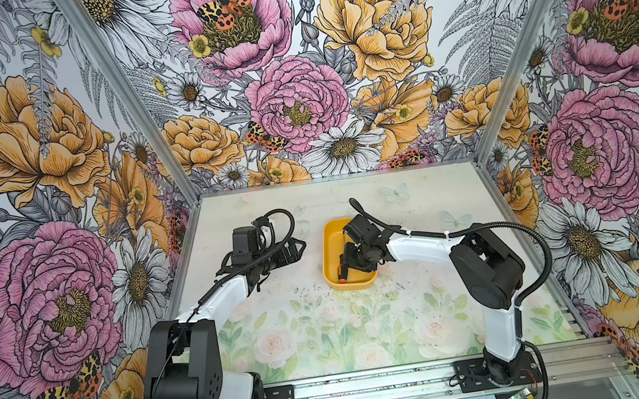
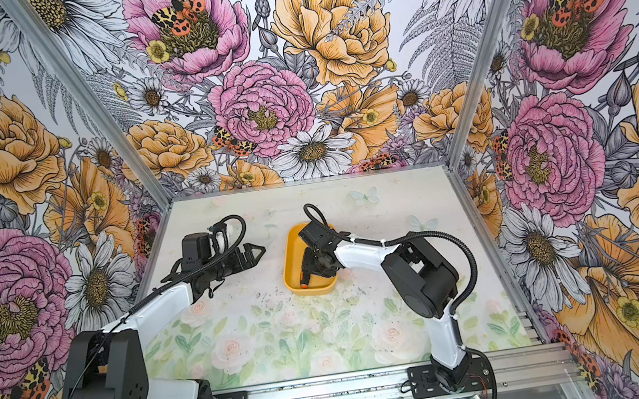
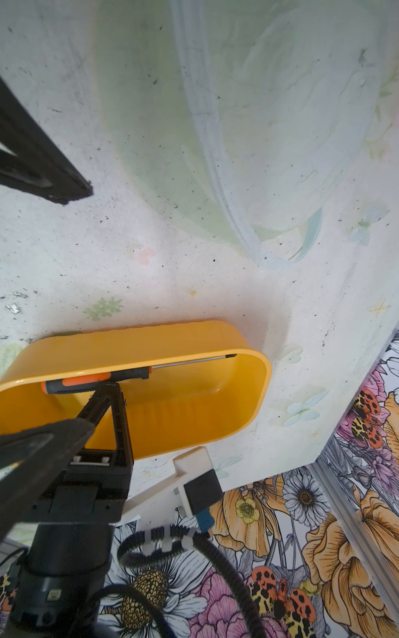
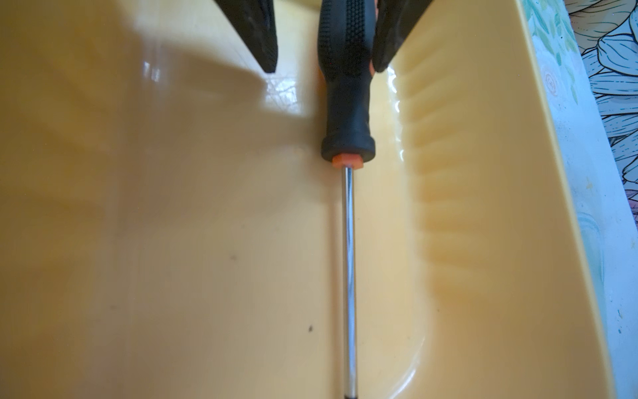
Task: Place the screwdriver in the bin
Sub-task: 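Lower the screwdriver into the yellow bin with the right gripper, then open the right gripper and raise it away from the bin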
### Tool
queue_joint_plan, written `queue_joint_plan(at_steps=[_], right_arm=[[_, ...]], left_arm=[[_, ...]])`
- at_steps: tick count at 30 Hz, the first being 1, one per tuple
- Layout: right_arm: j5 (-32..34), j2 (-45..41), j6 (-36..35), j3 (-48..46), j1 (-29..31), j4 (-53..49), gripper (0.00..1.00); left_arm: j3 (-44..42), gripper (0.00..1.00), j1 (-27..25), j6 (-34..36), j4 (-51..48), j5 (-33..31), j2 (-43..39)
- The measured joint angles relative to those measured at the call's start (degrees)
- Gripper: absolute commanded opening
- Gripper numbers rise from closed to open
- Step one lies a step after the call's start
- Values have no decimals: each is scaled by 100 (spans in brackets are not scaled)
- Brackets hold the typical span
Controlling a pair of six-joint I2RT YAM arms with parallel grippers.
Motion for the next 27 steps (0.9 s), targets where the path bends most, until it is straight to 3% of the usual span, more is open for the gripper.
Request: queue_joint_plan(at_steps=[12,21,27], right_arm=[[-55,-129,-621,2,-116,-7,61],[-450,-999,-2004,11,-413,0,61],[415,-2251,-3484,-463,-540,31,62]], left_arm=[[0,99,0,0,-7,-2,0],[9,99,0,2,-68,-2,0],[28,99,0,26,-181,-133,-160]])
